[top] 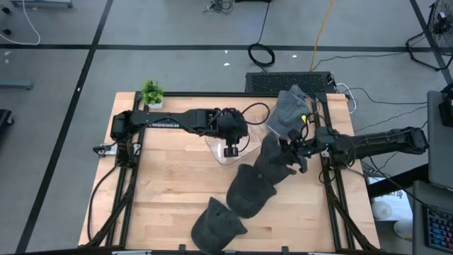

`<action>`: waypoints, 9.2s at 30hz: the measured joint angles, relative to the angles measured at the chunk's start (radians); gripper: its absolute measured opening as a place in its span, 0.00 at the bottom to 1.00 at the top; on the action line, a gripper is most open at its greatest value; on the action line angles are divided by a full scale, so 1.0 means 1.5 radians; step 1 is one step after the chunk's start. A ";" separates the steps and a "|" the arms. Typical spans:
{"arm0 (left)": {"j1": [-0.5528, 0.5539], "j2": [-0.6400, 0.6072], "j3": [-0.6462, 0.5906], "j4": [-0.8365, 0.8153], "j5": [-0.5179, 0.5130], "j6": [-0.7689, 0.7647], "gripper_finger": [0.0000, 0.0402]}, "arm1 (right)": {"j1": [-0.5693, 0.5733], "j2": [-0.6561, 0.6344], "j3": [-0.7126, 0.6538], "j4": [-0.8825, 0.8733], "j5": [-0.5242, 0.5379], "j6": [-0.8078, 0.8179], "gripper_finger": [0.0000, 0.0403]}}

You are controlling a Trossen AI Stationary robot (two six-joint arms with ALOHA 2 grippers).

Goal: Pick & Place hat
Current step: Put the top black cap into the left transparent bin

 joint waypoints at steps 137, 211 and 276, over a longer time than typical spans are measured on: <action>0.146 -0.125 -0.001 -0.008 0.086 -0.065 0.58 | -0.113 0.384 0.301 -0.364 0.177 -0.492 0.07; 0.133 -0.103 -0.001 -0.053 0.007 -0.184 0.58 | -0.249 0.408 0.320 0.027 -0.188 -0.581 0.00; 0.135 -0.082 0.000 -0.047 -0.030 -0.189 0.58 | -0.322 0.592 0.452 -0.450 -0.018 -0.705 0.02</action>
